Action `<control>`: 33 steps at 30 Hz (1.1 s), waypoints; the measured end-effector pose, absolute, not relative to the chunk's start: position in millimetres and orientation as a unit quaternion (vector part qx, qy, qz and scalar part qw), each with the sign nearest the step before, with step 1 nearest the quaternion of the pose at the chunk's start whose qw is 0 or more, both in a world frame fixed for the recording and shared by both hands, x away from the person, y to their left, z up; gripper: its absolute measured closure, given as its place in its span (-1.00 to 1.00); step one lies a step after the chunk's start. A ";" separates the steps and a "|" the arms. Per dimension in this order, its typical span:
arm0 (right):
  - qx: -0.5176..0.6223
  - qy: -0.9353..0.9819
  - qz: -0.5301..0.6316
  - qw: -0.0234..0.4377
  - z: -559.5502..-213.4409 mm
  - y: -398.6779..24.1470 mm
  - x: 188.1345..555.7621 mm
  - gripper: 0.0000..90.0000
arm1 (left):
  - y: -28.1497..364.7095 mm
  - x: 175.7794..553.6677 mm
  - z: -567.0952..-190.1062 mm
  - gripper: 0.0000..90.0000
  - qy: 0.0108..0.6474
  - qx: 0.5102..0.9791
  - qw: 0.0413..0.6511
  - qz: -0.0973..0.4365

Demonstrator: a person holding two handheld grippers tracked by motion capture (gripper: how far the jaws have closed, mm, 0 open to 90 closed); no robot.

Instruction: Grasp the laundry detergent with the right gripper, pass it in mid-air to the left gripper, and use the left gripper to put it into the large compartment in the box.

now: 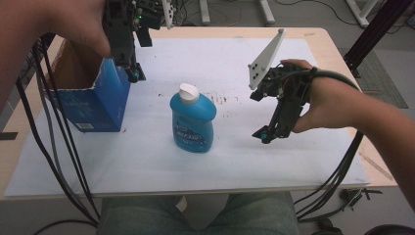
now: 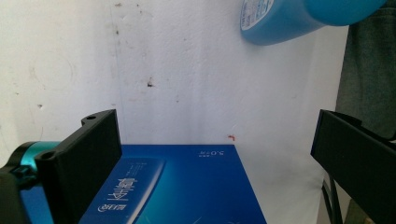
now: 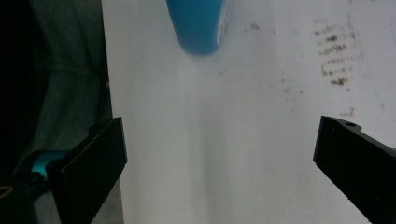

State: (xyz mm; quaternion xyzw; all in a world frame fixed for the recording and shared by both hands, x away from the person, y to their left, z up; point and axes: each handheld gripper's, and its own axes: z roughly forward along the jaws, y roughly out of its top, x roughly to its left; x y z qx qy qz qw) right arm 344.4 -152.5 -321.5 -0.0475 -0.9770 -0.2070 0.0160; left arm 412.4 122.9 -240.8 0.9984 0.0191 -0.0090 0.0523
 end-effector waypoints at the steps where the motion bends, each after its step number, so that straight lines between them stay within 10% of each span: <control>1: -0.052 -0.974 -0.218 0.018 -324.6 -151.5 343.5 -0.96 | 123.3 412.2 -241.0 -0.96 0.020 0.998 0.053 -0.009; 33: -0.091 -0.924 -0.370 0.040 -380.5 -111.7 337.0 -0.96 | 125.1 413.4 -244.3 -0.96 0.022 0.998 0.051 -0.011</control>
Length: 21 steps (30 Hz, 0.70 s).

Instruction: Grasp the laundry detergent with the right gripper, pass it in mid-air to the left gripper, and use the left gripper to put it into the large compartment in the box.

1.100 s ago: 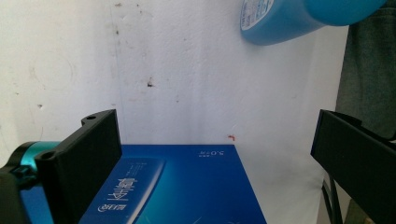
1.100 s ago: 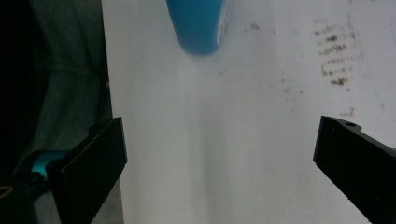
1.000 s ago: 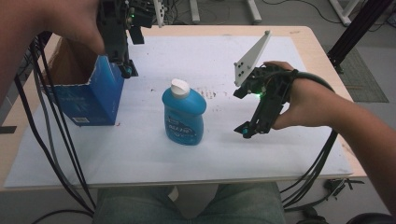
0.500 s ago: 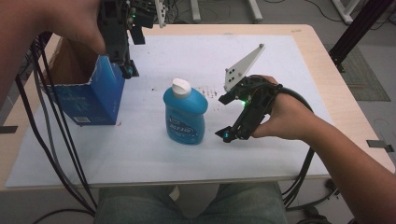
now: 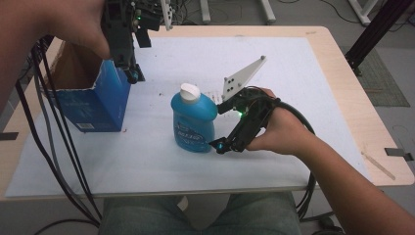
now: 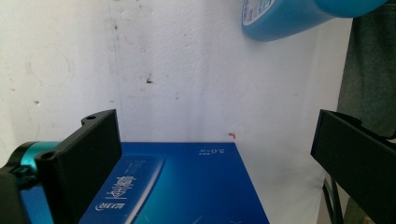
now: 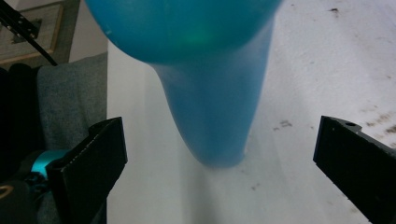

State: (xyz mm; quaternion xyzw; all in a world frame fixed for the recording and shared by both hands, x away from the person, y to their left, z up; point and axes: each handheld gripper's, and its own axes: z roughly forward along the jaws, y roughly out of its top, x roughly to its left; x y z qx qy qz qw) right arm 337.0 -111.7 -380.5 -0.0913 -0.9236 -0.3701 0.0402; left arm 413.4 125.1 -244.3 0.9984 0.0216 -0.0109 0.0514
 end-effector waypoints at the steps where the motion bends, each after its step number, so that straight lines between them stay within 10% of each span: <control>1: -0.092 -0.922 -0.374 0.041 -382.1 -110.6 336.4 -0.96 | 125.2 413.3 -244.5 -0.96 0.022 0.998 0.052 -0.011; 21: -0.120 -0.878 -0.462 0.024 -405.2 -94.6 333.0 -0.95 | 125.9 412.8 -246.6 -0.96 0.024 0.998 0.049 -0.013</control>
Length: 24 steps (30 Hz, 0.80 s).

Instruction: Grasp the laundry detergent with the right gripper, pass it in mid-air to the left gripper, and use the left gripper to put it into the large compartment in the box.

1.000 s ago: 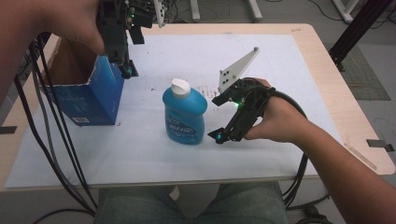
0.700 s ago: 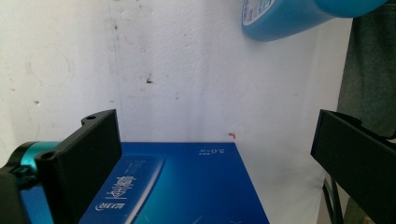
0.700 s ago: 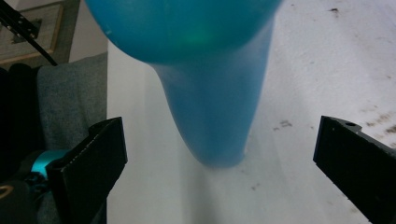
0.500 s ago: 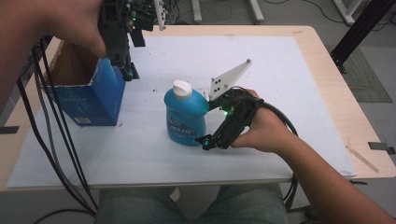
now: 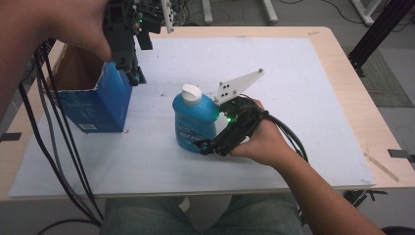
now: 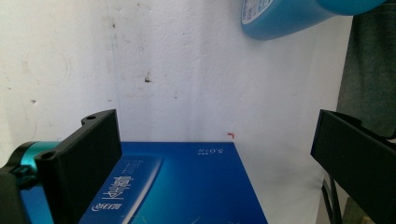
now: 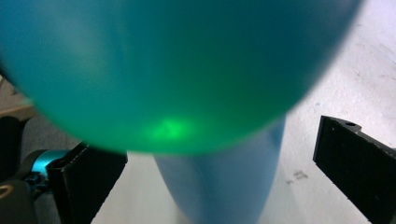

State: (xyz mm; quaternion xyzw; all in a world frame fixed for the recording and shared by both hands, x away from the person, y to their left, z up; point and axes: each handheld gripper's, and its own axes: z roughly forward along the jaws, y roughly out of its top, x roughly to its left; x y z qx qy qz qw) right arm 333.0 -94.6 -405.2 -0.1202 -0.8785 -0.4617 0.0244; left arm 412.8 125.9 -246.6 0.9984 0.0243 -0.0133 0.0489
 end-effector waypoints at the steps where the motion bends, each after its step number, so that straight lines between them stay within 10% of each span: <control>1: -0.122 -0.876 -0.465 0.022 -406.4 -93.6 332.2 -0.95 | 126.0 412.7 -246.7 -0.96 0.024 0.998 0.049 -0.013; 24: -0.132 -0.845 -0.517 -0.004 -420.9 -89.7 329.5 -0.71 | 130.6 414.2 -249.7 -0.96 0.025 0.998 0.047 -0.013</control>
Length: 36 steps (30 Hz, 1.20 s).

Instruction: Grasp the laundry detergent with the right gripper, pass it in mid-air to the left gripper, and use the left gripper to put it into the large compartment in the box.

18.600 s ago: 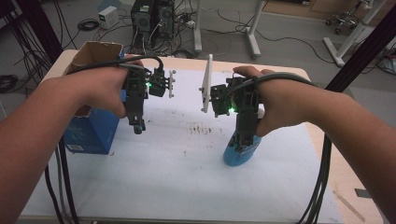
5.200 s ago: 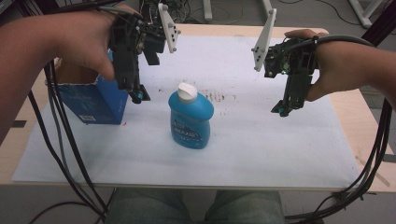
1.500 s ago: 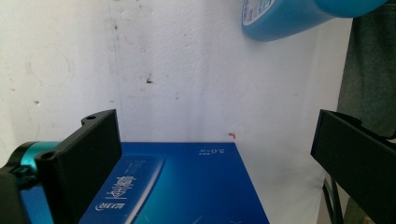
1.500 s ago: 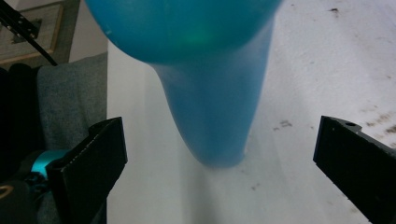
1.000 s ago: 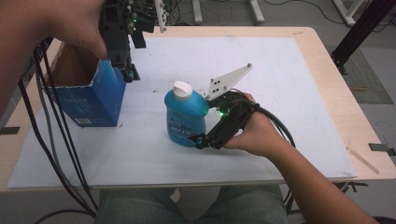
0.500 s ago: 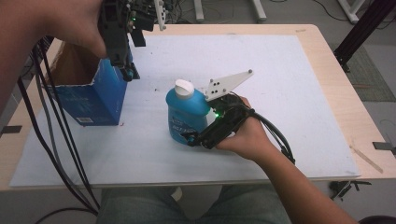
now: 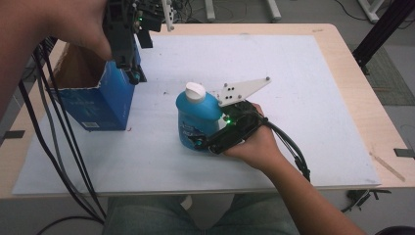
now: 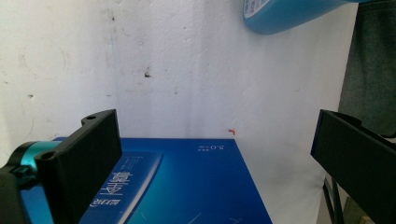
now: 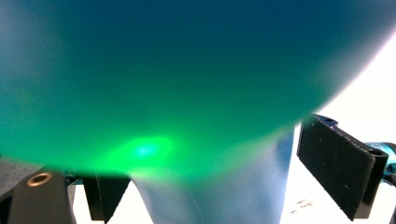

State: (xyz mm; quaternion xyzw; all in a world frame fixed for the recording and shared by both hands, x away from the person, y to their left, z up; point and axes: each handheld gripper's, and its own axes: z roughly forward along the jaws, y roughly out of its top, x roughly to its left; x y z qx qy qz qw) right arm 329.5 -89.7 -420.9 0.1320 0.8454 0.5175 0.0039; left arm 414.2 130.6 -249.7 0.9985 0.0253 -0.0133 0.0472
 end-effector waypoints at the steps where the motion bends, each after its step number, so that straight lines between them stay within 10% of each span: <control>1: 0.135 0.845 0.518 0.005 -421.1 -89.1 328.9 -0.71 | 130.4 414.2 -249.9 -0.96 0.025 0.998 0.047 -0.013; 36: 0.129 0.824 0.551 0.018 -429.0 -87.2 326.3 -0.26 | 129.9 414.1 -251.6 -0.96 0.033 0.998 0.046 -0.015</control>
